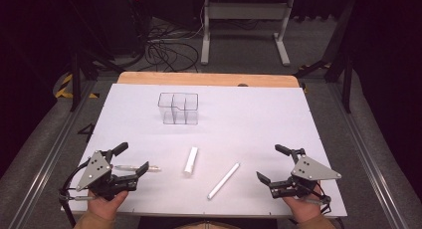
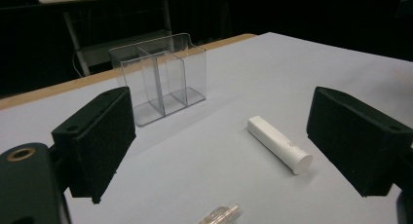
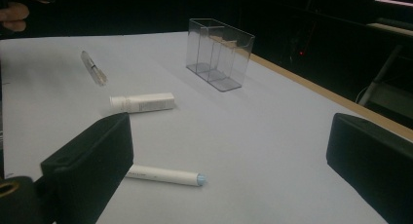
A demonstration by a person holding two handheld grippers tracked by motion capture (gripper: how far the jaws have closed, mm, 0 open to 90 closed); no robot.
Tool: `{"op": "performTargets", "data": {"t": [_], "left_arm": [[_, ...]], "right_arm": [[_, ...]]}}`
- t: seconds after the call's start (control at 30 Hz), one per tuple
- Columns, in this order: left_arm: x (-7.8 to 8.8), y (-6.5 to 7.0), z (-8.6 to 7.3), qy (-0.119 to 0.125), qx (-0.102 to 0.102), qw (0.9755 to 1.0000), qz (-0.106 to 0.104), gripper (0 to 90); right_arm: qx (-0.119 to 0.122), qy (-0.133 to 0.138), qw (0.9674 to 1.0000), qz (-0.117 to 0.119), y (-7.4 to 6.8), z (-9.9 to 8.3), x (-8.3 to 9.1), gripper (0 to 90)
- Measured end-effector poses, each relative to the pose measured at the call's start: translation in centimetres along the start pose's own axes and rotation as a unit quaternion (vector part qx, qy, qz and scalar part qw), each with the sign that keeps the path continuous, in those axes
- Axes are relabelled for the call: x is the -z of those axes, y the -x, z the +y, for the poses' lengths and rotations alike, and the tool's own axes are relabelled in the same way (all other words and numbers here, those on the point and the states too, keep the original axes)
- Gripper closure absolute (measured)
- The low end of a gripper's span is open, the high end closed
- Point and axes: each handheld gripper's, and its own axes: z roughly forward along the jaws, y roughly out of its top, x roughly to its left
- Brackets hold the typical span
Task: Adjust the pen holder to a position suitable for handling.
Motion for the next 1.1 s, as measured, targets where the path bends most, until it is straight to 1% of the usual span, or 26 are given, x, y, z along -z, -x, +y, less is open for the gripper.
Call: {"op": "performTargets", "data": {"t": [0.07, 0.23, 0.33, 0.43, 0.73, 0.8, 0.97, 1.1], "left_arm": [[0.03, 0.08, 0.01, 0.002, 0.001, 1.0000, 0.002, 11.4], [0.21, 0.13, 0.10, 0.003, -0.007, 0.9999, 0.007, 11.4], [0.22, 0.11, 0.11, 0.005, -0.005, 1.0000, 0.007, 11.6], [0.23, -0.15, 0.11, 0.006, 0.018, 0.9998, -0.001, 11.7], [0.47, -0.19, 0.14, 0.008, 0.005, 0.9999, 0.003, 11.7], [0.48, -0.13, 0.12, 0.010, 0.007, 0.9999, 0.005, 11.7], [0.47, -0.11, 0.16, 0.005, 0.000, 1.0000, 0.005, 11.7], [0.48, -0.12, 0.16, 0.006, -0.001, 1.0000, 0.004, 11.8]], "right_arm": [[0.000, 0.000, 1.0000, 0.003, 0.00, -0.01, -0.04, 3.9], [0.002, 0.000, 1.0000, 0.009, -0.15, 0.06, -0.19, 4.6], [0.001, -0.001, 0.9999, 0.012, -0.21, 0.13, -0.20, 5.6], [0.001, -0.001, 0.9999, 0.015, -0.20, 0.16, -0.21, 6.9], [0.000, -0.007, 0.9998, 0.017, -0.15, 0.25, -0.38, 7.2], [0.001, -0.010, 0.9998, 0.017, -0.14, 0.28, -0.39, 7.4], [-0.002, -0.010, 0.9998, 0.016, -0.10, 0.35, -0.37, 7.7], [-0.004, -0.012, 0.9998, 0.016, -0.05, 0.43, -0.41, 8.1]]}}
